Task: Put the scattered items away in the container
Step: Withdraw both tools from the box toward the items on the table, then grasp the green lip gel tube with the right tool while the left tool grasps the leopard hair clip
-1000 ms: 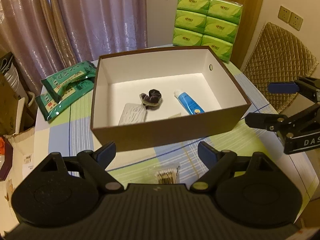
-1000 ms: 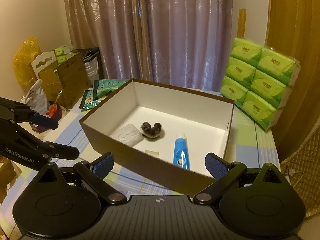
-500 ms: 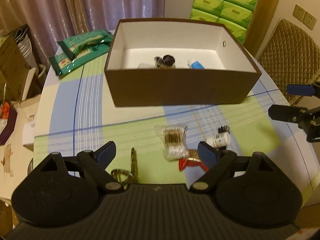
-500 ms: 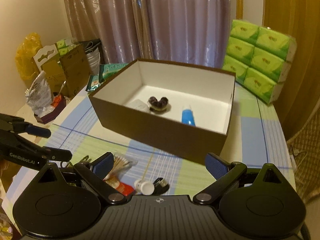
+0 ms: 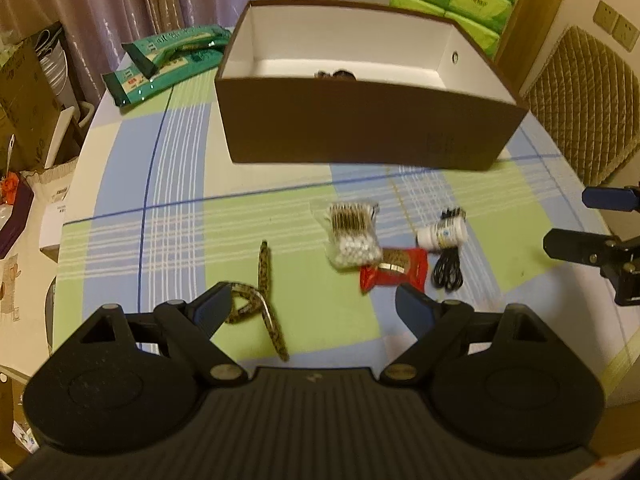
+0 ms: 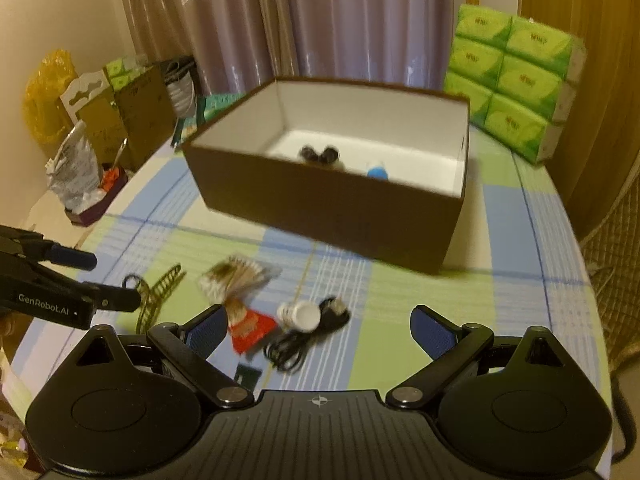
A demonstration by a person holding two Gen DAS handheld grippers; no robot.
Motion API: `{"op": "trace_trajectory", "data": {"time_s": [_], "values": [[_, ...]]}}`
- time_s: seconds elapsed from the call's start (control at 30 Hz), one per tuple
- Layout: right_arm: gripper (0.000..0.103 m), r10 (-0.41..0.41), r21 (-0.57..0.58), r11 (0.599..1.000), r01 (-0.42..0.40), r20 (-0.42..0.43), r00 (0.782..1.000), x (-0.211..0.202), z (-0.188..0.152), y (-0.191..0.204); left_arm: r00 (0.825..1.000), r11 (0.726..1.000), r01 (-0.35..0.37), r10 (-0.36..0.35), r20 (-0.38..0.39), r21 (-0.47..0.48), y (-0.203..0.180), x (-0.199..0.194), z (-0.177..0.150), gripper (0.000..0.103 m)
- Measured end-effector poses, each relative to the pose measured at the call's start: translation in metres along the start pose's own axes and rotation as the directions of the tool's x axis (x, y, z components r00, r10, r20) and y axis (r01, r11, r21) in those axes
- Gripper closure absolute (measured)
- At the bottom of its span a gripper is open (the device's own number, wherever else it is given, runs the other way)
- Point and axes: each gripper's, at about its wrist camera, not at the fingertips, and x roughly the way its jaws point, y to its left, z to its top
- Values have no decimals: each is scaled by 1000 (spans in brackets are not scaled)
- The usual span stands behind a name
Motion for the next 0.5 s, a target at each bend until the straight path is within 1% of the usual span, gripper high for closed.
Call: {"op": "trace_trajectory", "data": {"time_s": [0.3, 0.5], "values": [[8, 47, 0, 999, -48, -123, 991, 18, -30, 14, 998, 1000, 10, -10, -61, -4, 3, 14, -20, 17], [8, 77, -18, 997, -81, -177, 981, 34, -41, 27, 997, 1000, 9, -9, -83, -4, 6, 21, -27, 17]]}}
